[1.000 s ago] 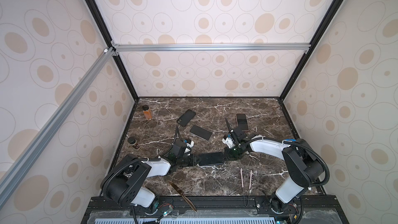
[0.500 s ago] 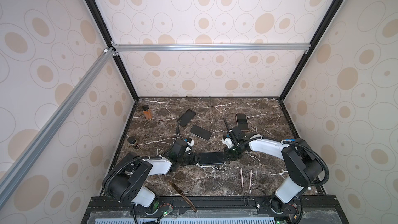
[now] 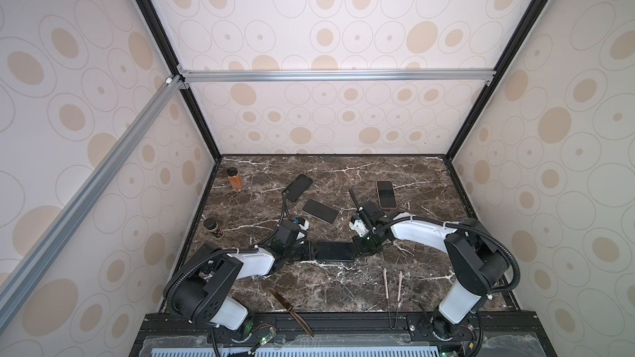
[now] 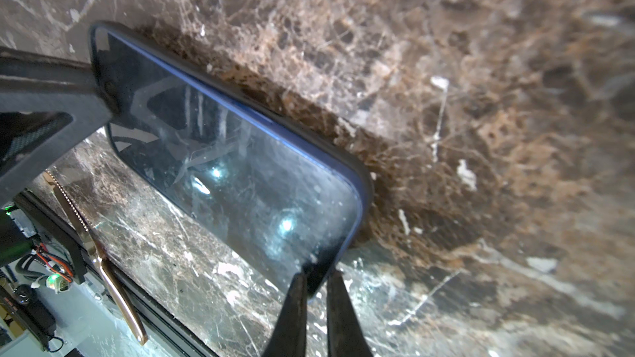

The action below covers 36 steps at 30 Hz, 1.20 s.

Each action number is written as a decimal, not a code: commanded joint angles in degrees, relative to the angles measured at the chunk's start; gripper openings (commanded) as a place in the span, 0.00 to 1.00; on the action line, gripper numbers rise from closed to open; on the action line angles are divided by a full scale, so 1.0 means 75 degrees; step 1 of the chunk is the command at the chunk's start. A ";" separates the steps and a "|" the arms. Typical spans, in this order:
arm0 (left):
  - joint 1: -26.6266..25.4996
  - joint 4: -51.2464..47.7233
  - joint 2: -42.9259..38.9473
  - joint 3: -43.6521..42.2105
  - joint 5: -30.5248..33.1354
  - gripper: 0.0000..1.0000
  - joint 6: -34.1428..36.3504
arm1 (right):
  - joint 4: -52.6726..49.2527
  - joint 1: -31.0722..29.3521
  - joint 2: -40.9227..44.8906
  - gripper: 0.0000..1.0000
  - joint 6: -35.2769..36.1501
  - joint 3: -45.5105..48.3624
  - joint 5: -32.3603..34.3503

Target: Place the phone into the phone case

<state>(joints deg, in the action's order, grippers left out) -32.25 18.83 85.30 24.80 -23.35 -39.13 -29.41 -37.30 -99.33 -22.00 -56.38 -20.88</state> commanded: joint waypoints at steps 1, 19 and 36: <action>-0.0238 -0.0564 0.0346 -0.0009 -0.0142 0.21 0.0123 | 0.0532 -0.0709 -0.1120 0.11 0.0077 0.0481 0.0123; -0.0266 -0.0928 -0.0073 -0.0318 0.0004 0.22 0.0035 | -0.0099 -0.0611 0.0082 0.25 -0.0196 0.0216 0.0180; -0.0264 -0.1618 -0.0428 -0.0227 0.0103 0.31 0.0227 | -0.0319 -0.0605 0.0123 0.24 -0.0207 0.0193 0.0428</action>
<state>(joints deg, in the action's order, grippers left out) -33.32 14.63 81.58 23.90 -22.39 -38.50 -29.15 -40.21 -97.65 -23.66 -55.99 -18.57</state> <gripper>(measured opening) 0.304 0.236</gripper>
